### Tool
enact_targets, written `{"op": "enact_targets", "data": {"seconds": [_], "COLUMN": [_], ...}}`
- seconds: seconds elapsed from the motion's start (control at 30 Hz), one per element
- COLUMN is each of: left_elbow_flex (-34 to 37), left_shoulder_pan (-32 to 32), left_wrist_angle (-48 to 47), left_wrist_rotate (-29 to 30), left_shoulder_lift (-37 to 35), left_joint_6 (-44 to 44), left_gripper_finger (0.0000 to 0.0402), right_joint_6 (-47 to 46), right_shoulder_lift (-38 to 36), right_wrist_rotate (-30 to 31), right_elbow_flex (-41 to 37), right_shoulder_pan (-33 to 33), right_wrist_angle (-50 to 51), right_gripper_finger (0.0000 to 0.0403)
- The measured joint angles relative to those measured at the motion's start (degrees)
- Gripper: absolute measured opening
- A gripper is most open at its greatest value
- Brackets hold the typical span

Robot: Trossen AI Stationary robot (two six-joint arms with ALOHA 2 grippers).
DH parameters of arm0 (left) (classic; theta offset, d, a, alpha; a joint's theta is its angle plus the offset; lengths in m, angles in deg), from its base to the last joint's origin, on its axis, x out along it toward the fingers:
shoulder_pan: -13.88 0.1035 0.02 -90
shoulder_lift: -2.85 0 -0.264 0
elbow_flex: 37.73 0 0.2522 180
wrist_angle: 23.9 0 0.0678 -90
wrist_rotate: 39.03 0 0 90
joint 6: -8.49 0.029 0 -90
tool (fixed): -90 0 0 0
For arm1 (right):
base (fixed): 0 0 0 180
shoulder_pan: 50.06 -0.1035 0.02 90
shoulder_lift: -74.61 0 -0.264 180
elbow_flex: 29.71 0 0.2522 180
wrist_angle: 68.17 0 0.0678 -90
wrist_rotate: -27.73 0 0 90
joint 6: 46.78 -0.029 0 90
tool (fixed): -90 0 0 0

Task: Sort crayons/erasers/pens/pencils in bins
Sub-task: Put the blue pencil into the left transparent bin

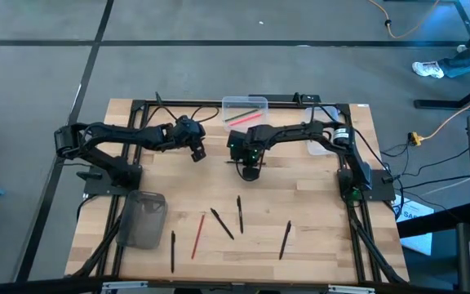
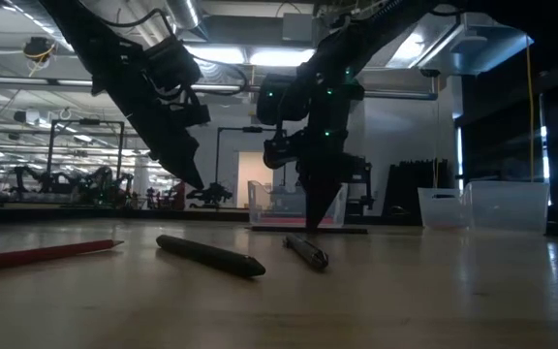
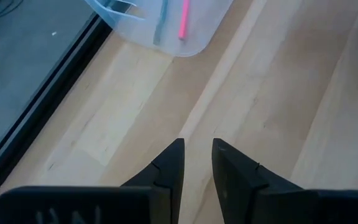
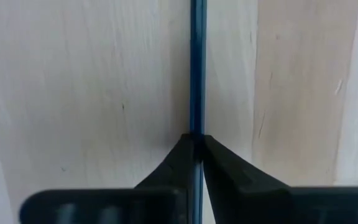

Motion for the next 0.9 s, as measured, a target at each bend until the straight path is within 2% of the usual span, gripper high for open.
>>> {"op": "enact_targets", "data": {"seconds": [0.1, 0.27, 0.37, 0.53, 0.7, 0.83, 0.9], "left_elbow_flex": [0.00, -0.04, -0.04, -0.04, -0.04, -0.04, -0.04], "left_shoulder_pan": [0.16, 1.20, 1.67, 1.70, 1.70, 1.70, 1.70], "left_wrist_angle": [1.12, 2.28, 2.28, 2.25, 2.25, 2.26, 2.36], "left_wrist_rotate": [0.66, 0.79, 0.79, 0.78, 0.81, 0.81, 0.81], "left_shoulder_lift": [0.00, 0.00, 0.00, 0.00, 0.00, 0.00, 0.00], "left_joint_6": [0.36, 0.44, 0.40, 0.42, 0.42, 0.43, 0.44], "left_gripper_finger": [0.0074, 0.0074, 0.0074, 0.0074, 0.0074, 0.0074, 0.0077], "right_joint_6": [2.42, 7.41, 10.56, 18.74, 22.43, 22.15, 21.82], "right_shoulder_lift": [-1.29, -4.64, -4.02, -4.53, -4.15, -3.11, -2.87], "right_wrist_rotate": [0.51, 1.69, 4.95, 11.11, 9.80, 4.11, 3.31], "right_elbow_flex": [2.31, 10.76, 15.81, 19.27, 19.03, 19.00, 18.96], "right_shoulder_pan": [0.03, 2.70, 5.75, 11.74, 17.12, 19.41, 19.92], "right_wrist_angle": [3.23, 6.83, 9.56, 5.74, 2.50, 3.00, 3.23], "right_gripper_finger": [0.0036, 0.0033, 0.0036, 0.0038, 0.0039, 0.0043, 0.0057]}}
